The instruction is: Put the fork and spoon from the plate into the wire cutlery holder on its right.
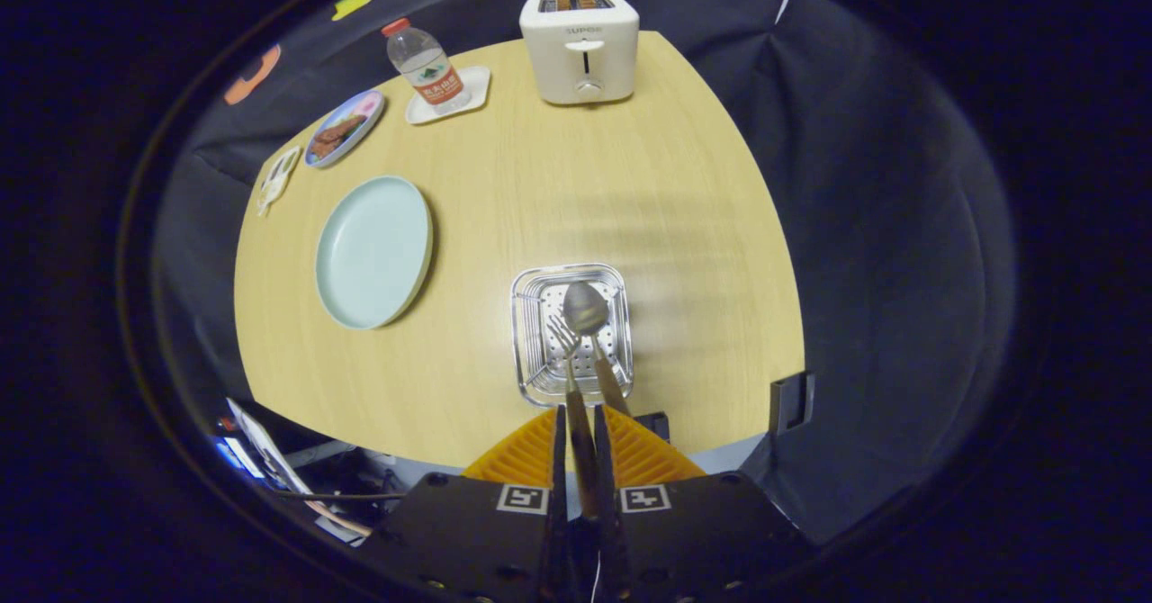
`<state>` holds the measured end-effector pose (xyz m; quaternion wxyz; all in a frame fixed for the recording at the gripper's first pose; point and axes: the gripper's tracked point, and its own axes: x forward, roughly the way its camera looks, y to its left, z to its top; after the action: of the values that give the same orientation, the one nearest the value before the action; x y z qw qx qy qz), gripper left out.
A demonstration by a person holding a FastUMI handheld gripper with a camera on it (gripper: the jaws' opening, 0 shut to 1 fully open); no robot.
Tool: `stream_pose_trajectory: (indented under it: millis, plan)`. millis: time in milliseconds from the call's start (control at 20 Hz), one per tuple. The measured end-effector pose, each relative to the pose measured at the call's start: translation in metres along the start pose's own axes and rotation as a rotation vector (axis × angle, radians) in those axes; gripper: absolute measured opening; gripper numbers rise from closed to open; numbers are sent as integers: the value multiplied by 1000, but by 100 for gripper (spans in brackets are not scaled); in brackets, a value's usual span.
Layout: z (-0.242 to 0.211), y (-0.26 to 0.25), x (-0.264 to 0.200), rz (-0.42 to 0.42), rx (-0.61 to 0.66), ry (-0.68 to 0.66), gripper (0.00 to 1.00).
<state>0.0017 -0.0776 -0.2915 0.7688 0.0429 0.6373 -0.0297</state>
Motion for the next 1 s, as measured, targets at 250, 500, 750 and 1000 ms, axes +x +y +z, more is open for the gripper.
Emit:
stream_pose_trajectory:
  millis: [250,500,750,1000]
  plan:
    - [2,19,-7,7,-58,-72,26]
    - [-1,58,-25,46,-122,-191,27]
    - [1,102,-50,106,-132,-293,31]
    - [12,138,-82,131,-165,-440,50]
